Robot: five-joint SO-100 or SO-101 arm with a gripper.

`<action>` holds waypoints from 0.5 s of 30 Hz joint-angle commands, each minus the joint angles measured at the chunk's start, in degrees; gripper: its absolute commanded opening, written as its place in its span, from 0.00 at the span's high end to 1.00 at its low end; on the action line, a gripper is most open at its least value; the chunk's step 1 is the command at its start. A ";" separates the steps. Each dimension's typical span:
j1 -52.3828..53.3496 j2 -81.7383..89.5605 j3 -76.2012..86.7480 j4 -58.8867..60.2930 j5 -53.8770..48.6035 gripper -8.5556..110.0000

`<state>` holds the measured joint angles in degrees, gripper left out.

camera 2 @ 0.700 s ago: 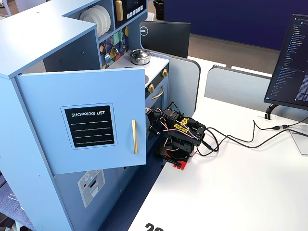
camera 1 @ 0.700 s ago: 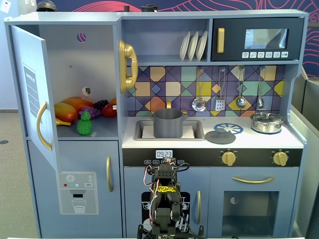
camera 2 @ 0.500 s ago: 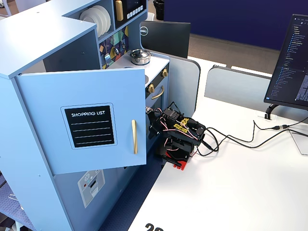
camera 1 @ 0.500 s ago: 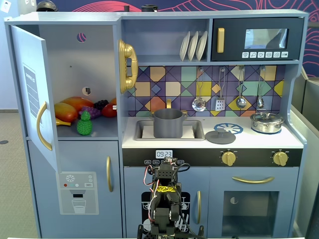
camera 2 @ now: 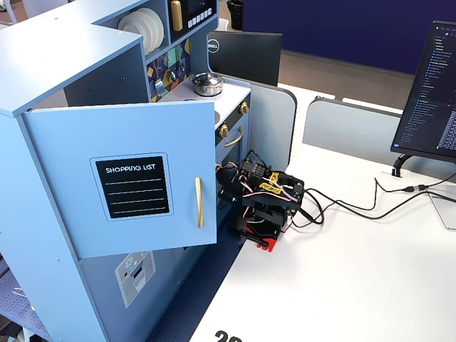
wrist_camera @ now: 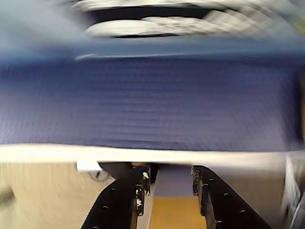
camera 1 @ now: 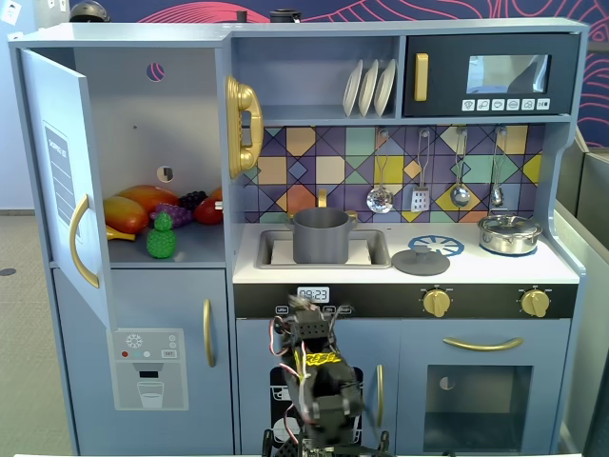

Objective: Pick up the green pineapple from the left cabinet and place it in the gray recipient

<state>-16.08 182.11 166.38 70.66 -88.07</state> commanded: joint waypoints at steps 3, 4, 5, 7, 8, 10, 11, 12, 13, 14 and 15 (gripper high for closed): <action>-23.99 -1.85 -14.50 -30.67 0.09 0.93; -26.10 -3.34 -14.68 -39.02 -0.70 0.93; -27.86 -5.10 -14.85 -46.49 -2.11 0.90; -30.59 -7.91 -15.82 -56.07 -3.69 0.82; -31.46 -8.79 -16.70 -57.74 -3.69 0.79; -31.99 -10.46 -18.02 -60.38 -4.04 0.74; -32.17 -11.43 -18.63 -61.35 -3.78 0.72; -32.43 -12.39 -19.51 -61.61 -3.96 0.70; -32.70 -13.45 -19.95 -62.75 -4.04 0.69; -33.05 -14.50 -20.30 -64.07 -3.96 0.67; -33.13 -15.47 -20.65 -64.69 -3.96 0.66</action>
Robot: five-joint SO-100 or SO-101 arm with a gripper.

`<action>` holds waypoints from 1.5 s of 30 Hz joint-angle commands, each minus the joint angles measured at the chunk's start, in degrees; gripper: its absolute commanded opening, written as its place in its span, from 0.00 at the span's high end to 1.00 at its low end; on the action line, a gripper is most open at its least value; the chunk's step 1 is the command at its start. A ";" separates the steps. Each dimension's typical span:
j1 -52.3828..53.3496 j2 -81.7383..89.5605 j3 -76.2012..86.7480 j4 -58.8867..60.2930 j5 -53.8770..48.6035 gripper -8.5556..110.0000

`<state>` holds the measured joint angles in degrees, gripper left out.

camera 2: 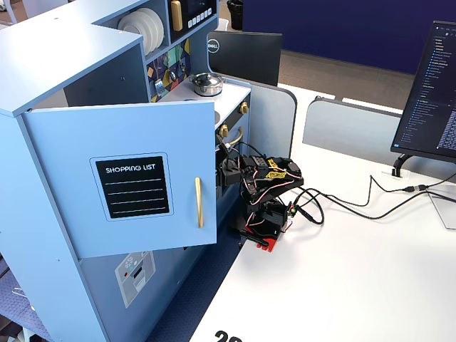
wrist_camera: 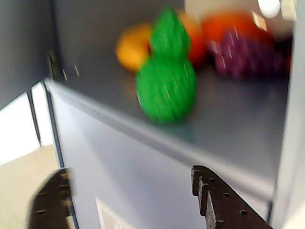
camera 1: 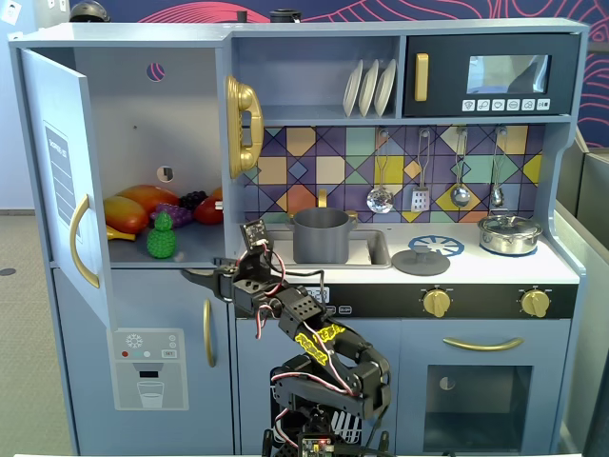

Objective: Pick up the green pineapple from the left cabinet and place it in the gray recipient

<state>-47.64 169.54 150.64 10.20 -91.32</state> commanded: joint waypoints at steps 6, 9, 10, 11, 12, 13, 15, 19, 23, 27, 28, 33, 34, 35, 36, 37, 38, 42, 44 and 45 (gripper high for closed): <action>-0.62 -10.99 -9.23 -6.33 0.88 0.58; 0.35 -16.87 -12.57 -7.47 0.88 0.56; 0.53 -18.98 -13.62 -8.61 1.14 0.56; 0.97 -21.01 -14.85 -9.49 1.32 0.56; 1.32 -23.03 -16.08 -10.55 1.58 0.55; 1.67 -24.96 -17.23 -11.43 2.02 0.55; 2.20 -28.48 -19.42 -13.18 2.99 0.55; 2.64 -34.89 -22.06 -17.58 3.78 0.55; 2.29 -38.85 -24.43 -20.39 5.45 0.54; 2.55 -41.92 -26.46 -22.06 6.68 0.52; 2.81 -42.71 -26.89 -22.15 6.33 0.52; 2.55 -46.32 -29.00 -24.52 6.50 0.52; 2.20 -46.93 -29.44 -24.79 6.15 0.52; 2.02 -47.72 -30.06 -24.96 5.89 0.52; 2.02 -48.69 -30.59 -25.14 5.45 0.52; 2.11 -49.66 -31.20 -25.49 4.92 0.53; 2.29 -50.63 -31.82 -25.84 4.83 0.53; 3.69 -54.67 -34.54 -27.69 4.57 0.53; 4.39 -56.87 -36.04 -28.39 4.57 0.53; 4.66 -57.83 -36.83 -28.56 4.48 0.53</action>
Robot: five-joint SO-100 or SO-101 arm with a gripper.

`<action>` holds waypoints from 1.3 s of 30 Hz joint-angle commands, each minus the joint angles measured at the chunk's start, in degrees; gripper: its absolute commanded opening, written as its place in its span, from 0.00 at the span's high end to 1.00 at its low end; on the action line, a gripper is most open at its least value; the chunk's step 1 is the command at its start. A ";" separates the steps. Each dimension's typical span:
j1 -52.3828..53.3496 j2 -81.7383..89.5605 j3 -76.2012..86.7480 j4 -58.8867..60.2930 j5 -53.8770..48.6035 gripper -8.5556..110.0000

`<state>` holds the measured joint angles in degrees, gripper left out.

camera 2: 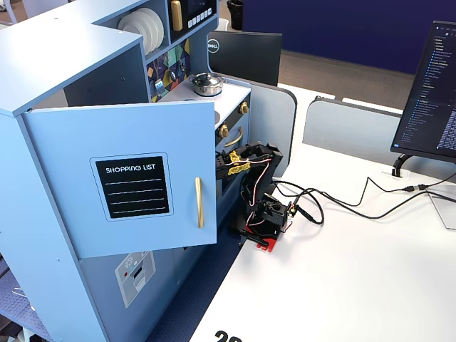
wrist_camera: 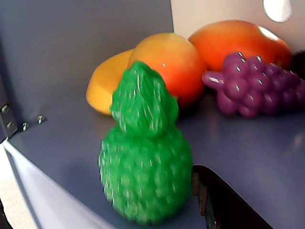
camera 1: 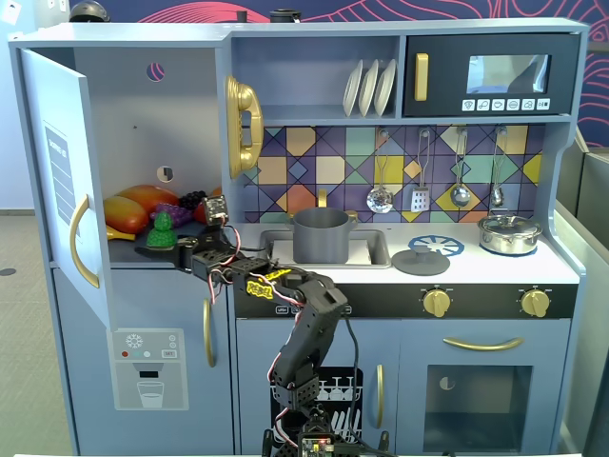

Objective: Pick up the green pineapple from the left cabinet and place it in the gray recipient

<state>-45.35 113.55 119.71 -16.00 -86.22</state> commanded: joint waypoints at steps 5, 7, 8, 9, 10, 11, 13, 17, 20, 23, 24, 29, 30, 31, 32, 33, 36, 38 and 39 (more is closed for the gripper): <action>2.81 -6.33 -9.93 -2.99 -1.05 0.53; 2.99 -7.82 -11.25 -3.08 -1.14 0.53; 3.16 -8.53 -11.87 -3.08 -1.23 0.53; 3.16 -9.23 -12.39 -3.08 -1.23 0.53; 3.16 -9.84 -12.92 -3.08 -1.14 0.53; 3.16 -10.46 -13.36 -3.08 -1.05 0.53; 2.99 -11.60 -14.41 -3.08 -1.14 0.54; 2.55 -14.15 -17.31 -2.90 -1.32 0.55; 1.67 -15.56 -18.98 -2.72 -2.55 0.64; -0.09 -15.03 -18.28 -2.64 -7.91 0.93; -0.35 -14.59 -17.93 -3.08 -7.56 0.93; -5.10 2.02 -11.51 5.10 -11.69 0.93; -6.77 8.00 -9.93 10.81 -13.89 0.93; -8.70 13.97 -8.26 16.08 -15.64 0.93; -10.63 19.60 -6.50 21.27 -17.58 0.93; -12.74 24.79 -4.31 25.22 -19.86 0.93; -17.58 38.41 2.55 28.04 -22.94 0.93; -16.79 45.79 5.27 28.65 -24.35 0.93; -15.12 48.96 6.06 28.65 -24.61 0.93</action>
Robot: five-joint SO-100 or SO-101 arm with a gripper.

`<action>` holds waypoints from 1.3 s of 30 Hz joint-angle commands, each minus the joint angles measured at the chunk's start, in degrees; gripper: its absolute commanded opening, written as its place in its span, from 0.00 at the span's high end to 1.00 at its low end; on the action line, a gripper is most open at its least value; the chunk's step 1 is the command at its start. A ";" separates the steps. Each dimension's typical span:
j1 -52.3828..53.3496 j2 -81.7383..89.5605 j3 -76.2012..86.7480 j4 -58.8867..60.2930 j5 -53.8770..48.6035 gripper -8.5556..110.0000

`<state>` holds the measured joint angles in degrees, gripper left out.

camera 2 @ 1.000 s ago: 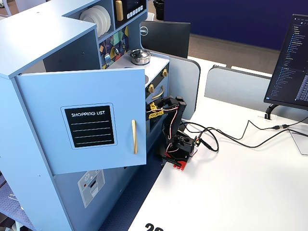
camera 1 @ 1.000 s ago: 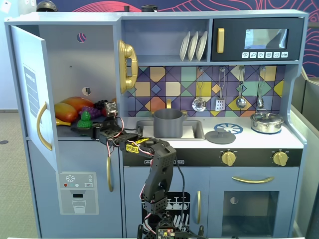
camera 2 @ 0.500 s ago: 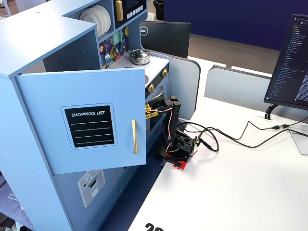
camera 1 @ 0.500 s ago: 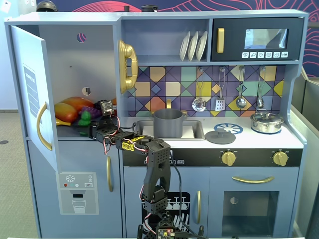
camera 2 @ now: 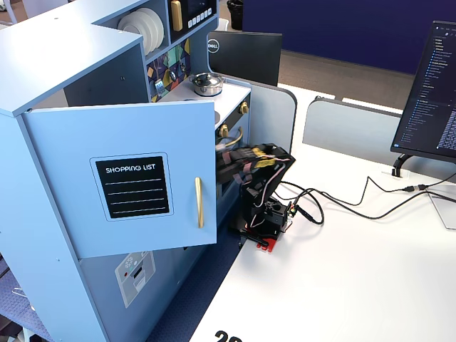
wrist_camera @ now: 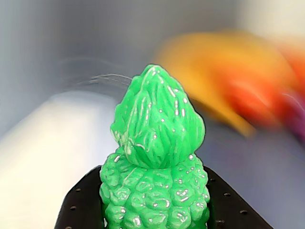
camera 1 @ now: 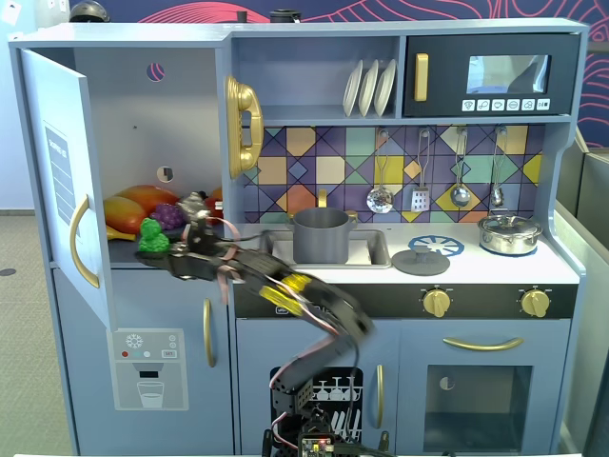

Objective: Pick up the green pineapple from the left cabinet and place it in the gray recipient

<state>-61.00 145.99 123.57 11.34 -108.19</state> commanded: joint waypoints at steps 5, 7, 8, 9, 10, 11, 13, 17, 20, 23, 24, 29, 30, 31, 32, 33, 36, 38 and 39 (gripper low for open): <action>19.78 26.81 0.44 6.68 1.49 0.93; 28.48 27.60 -1.32 7.91 4.22 0.93; 32.08 27.51 -2.64 8.88 5.27 0.93; 35.33 27.16 -3.87 9.49 6.33 0.93; 38.41 26.72 -4.83 10.28 7.47 0.93; 41.75 26.19 -6.06 11.87 8.79 0.93; 47.55 23.47 -9.14 15.29 11.51 0.93; 57.39 14.50 -12.04 13.62 14.15 0.93; 61.17 7.47 -13.62 10.46 13.45 0.93; 63.28 0.53 -16.87 9.14 13.36 0.93; 63.98 -1.49 -17.84 9.14 13.36 0.93; 64.95 -10.11 -20.57 7.73 13.10 0.93; 65.04 -11.87 -21.27 7.12 13.01 0.93; 65.13 -13.62 -22.06 6.24 12.92 0.93; 65.13 -15.47 -23.38 5.89 13.18 0.93; 65.13 -17.49 -24.79 5.80 13.27 0.93; 65.04 -22.76 -29.27 5.27 13.54 0.93; 65.13 -25.75 -31.73 4.92 13.54 0.93; 65.30 -26.98 -32.78 5.10 13.36 0.92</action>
<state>3.78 122.70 98.09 18.37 -95.36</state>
